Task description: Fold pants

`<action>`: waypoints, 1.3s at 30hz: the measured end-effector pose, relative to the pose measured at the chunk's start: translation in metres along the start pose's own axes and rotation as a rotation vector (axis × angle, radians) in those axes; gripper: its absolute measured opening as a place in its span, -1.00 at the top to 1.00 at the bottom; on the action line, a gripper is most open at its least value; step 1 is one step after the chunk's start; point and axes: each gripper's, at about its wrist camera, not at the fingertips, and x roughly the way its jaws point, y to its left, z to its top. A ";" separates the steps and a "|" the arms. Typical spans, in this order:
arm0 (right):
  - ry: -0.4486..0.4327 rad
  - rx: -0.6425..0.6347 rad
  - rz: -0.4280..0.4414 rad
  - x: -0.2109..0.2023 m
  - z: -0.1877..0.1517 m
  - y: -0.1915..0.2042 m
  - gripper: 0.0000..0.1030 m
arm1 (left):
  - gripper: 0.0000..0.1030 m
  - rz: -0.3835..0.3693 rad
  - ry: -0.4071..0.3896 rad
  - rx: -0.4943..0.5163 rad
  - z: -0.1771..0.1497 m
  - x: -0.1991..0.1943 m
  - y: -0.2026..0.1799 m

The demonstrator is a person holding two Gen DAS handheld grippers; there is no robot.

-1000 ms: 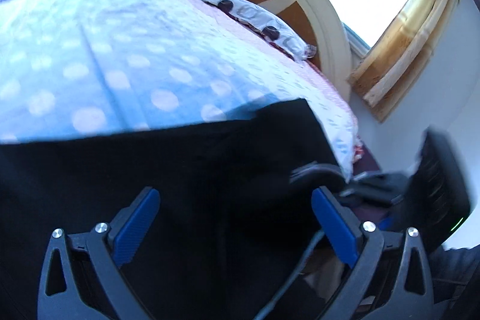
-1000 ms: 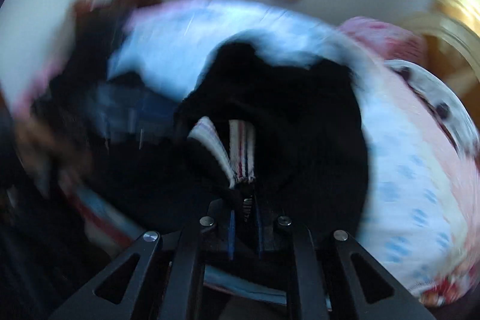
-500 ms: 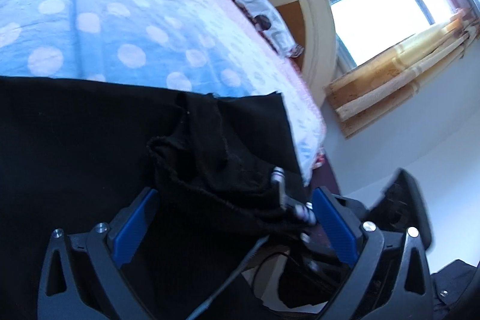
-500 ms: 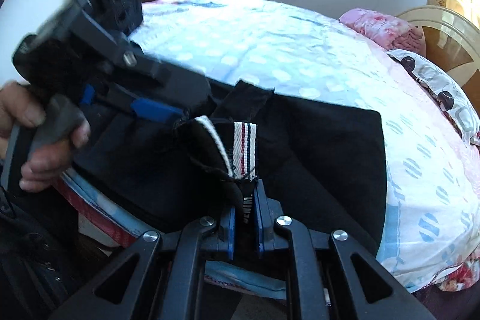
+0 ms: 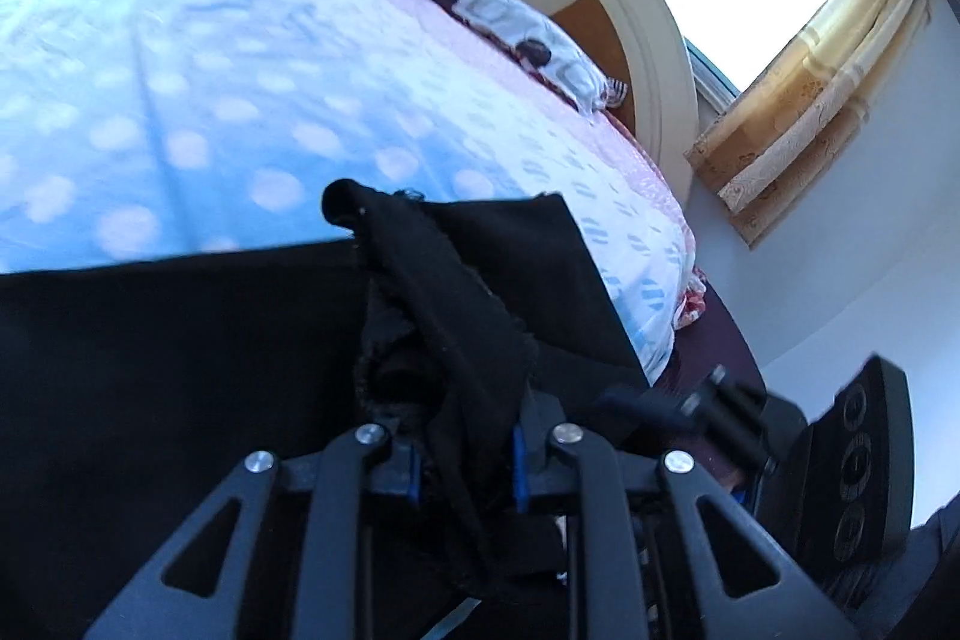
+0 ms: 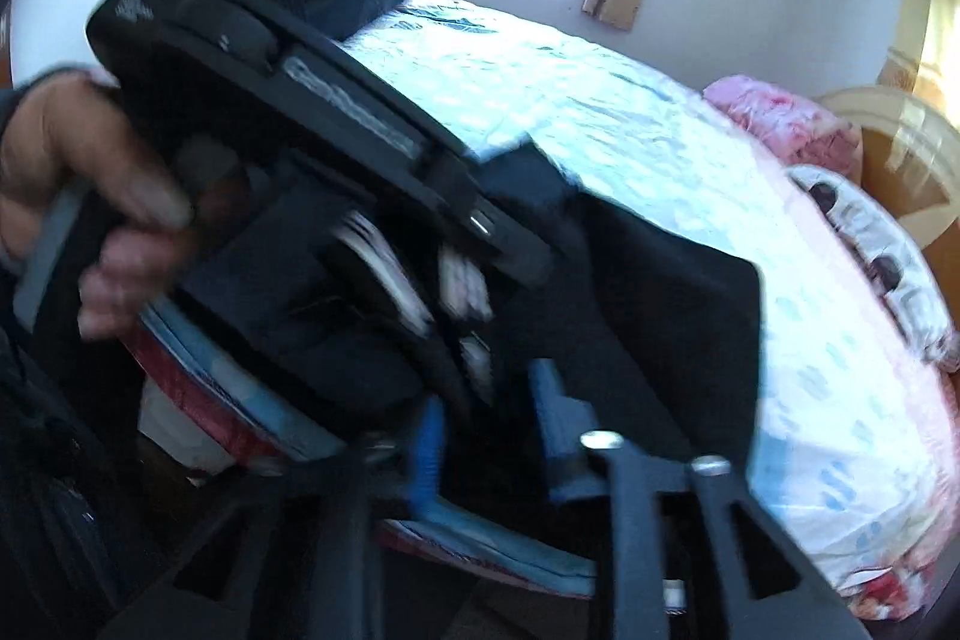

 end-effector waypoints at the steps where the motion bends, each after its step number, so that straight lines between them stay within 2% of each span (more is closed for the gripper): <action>1: -0.022 0.022 0.006 -0.005 0.000 -0.003 -0.13 | 0.58 0.009 -0.009 -0.001 0.000 -0.007 0.004; 4: -0.068 0.125 0.062 -0.015 -0.001 -0.017 -0.26 | 0.58 0.078 -0.021 0.024 -0.004 -0.033 0.019; 8: -0.032 0.199 0.057 -0.003 0.001 -0.028 -0.27 | 0.58 0.146 -0.037 0.018 -0.015 -0.056 0.038; 16: -0.002 0.173 0.084 0.010 0.005 -0.021 -0.27 | 0.58 0.216 -0.043 -0.094 -0.041 -0.083 0.082; 19: 0.013 0.157 0.127 0.019 0.005 -0.021 -0.27 | 0.58 0.202 -0.017 -0.121 -0.048 -0.077 0.091; 21: 0.077 0.130 0.129 0.037 0.004 -0.015 -0.27 | 0.47 0.250 -0.001 -0.122 -0.051 -0.069 0.098; 23: 0.158 0.101 0.113 0.057 0.001 -0.002 -0.27 | 0.45 0.223 -0.004 -0.151 -0.053 -0.071 0.105; 24: 0.158 0.085 0.102 0.058 0.001 0.001 -0.28 | 0.42 0.219 -0.003 -0.152 -0.053 -0.072 0.105; 25: 0.145 0.071 0.092 0.056 0.002 0.003 -0.29 | 0.34 0.219 -0.001 -0.148 -0.053 -0.074 0.103; 27: 0.155 0.069 0.112 0.052 0.004 0.000 -0.29 | 0.02 0.260 -0.016 -0.127 -0.055 -0.083 0.097; 28: 0.156 0.075 0.120 0.048 0.004 -0.001 -0.29 | -0.31 0.309 -0.043 -0.100 -0.056 -0.093 0.093; 29: 0.152 0.094 0.127 0.043 0.005 -0.007 -0.29 | -0.55 0.342 -0.068 -0.081 -0.057 -0.100 0.090; 32: 0.127 0.140 0.133 0.029 0.011 -0.019 -0.29 | -0.72 0.467 -0.155 0.011 -0.056 -0.119 0.078; 34: 0.091 0.173 0.142 0.027 0.020 -0.030 -0.29 | -0.79 0.495 -0.185 0.043 -0.051 -0.120 0.073; 37: 0.063 0.222 0.203 0.040 0.034 -0.035 -0.32 | -0.80 0.525 -0.113 0.048 -0.045 -0.094 0.074; 39: 0.151 0.244 0.234 0.073 0.034 -0.035 -0.36 | -0.80 0.561 -0.063 0.063 -0.049 -0.076 0.080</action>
